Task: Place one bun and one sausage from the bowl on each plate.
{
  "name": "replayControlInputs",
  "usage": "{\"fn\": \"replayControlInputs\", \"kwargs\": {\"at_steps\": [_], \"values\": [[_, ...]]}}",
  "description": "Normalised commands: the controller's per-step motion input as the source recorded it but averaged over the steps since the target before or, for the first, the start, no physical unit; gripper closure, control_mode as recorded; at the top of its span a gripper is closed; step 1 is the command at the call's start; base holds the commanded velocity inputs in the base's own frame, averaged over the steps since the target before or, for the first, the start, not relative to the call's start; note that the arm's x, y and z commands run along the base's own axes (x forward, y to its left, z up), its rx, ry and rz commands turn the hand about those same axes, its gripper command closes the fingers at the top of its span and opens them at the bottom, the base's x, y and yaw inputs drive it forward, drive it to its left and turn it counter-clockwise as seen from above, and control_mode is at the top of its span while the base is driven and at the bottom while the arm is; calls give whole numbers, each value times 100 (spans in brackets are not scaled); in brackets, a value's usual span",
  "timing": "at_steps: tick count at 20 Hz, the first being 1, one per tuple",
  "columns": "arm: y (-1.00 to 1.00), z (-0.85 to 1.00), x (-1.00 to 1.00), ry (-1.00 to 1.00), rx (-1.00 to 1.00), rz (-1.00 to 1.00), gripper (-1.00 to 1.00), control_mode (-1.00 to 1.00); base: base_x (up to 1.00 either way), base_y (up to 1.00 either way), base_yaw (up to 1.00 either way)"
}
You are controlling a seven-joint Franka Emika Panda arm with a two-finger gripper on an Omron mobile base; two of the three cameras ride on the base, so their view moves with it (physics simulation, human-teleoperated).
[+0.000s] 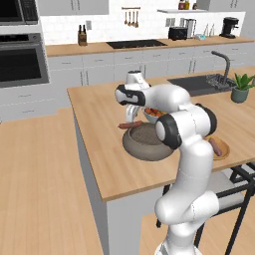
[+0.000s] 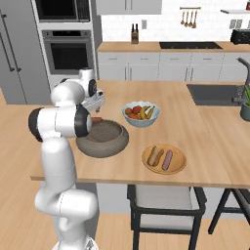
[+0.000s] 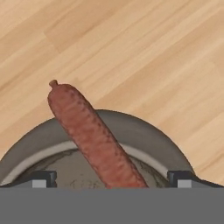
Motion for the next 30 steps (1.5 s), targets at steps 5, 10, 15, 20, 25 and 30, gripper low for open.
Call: {"fn": "replayControlInputs", "kwargs": {"at_steps": [5,10,15,20,25,30], "values": [[0,-6,-3,-2,0,4,-100,-100,0,0,0],[0,-14,14,0,0,3,-100,-100,0,0,0],[0,-28,0,0,0,4,-100,-100,0,0,0],[0,-17,0,0,0,4,-100,-100,0,0,0],[0,-7,0,0,0,2,-100,-100,0,0,0],[0,0,0,0,0,1,100,-100,0,0,0]]}}
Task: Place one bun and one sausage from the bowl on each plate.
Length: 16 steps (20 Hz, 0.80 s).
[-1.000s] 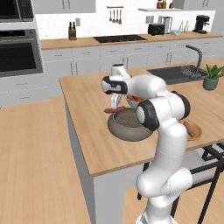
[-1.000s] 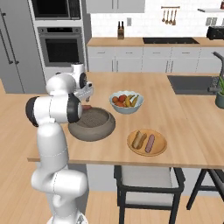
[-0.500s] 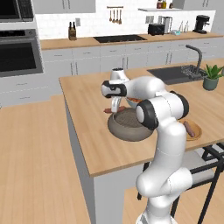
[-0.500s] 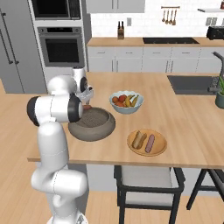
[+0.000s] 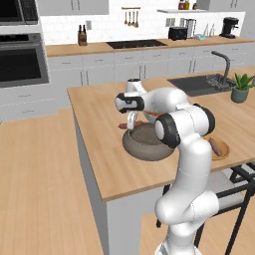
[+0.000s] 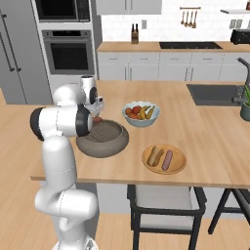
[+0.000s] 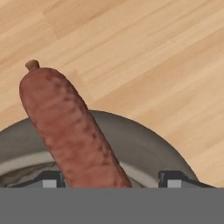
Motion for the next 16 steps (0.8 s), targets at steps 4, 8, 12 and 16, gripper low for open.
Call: {"fn": "replayControlInputs", "kwargs": {"at_steps": [4,8,12,16], "values": [[0,0,0,0,0,0,100,-100,0,0,0],[0,0,0,-2,0,0,100,-100,0,0,0],[0,42,0,-8,-1,0,100,-100,0,0,0],[0,70,-6,-14,0,0,100,-100,0,0,0]]}}
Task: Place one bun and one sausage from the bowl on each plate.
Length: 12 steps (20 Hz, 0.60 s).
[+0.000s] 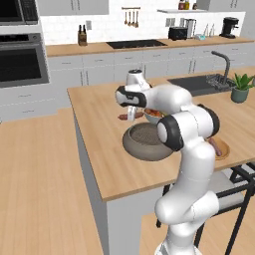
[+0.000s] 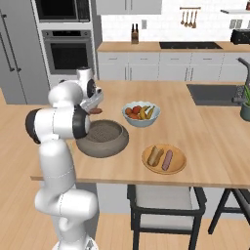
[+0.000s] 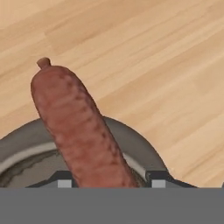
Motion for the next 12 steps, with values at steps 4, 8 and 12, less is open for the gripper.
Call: {"fn": "replayControlInputs", "kwargs": {"at_steps": [4,8,12], "values": [[0,31,-60,-11,0,-8,100,-100,0,0,0],[0,5,-93,-4,4,-23,100,-100,0,0,0],[0,0,-67,0,5,-29,100,-100,0,0,0]]}}
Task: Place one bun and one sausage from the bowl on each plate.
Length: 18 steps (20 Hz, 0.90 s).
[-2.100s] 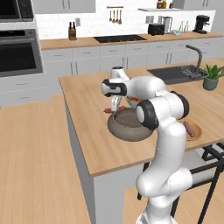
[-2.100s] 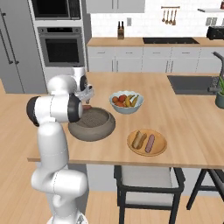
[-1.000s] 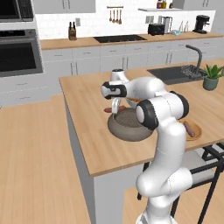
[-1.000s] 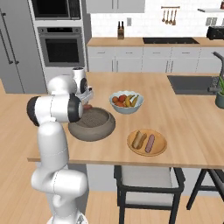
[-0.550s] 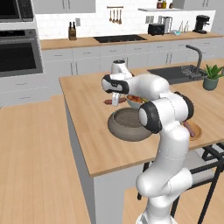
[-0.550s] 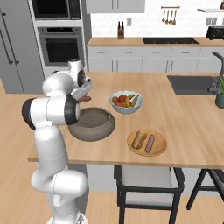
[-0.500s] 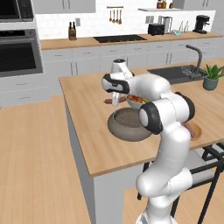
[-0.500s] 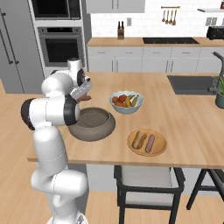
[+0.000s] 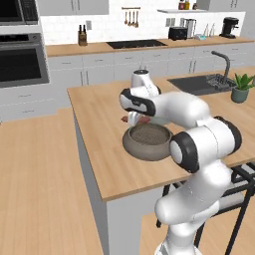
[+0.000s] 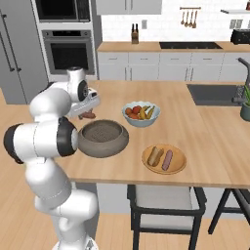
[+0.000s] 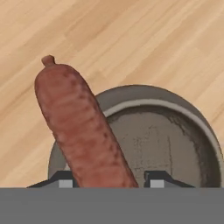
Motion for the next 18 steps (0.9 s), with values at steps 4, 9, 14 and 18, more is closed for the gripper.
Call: {"fn": "replayControlInputs", "kwargs": {"at_steps": [4,9,14,18], "values": [[-19,12,-35,0,3,-30,100,-100,0,0,0],[-50,42,-18,0,2,-30,100,-100,0,0,0],[-44,59,-89,-5,14,-23,100,-100,0,0,0],[-38,39,-100,-12,14,-19,100,-100,0,0,0]]}}
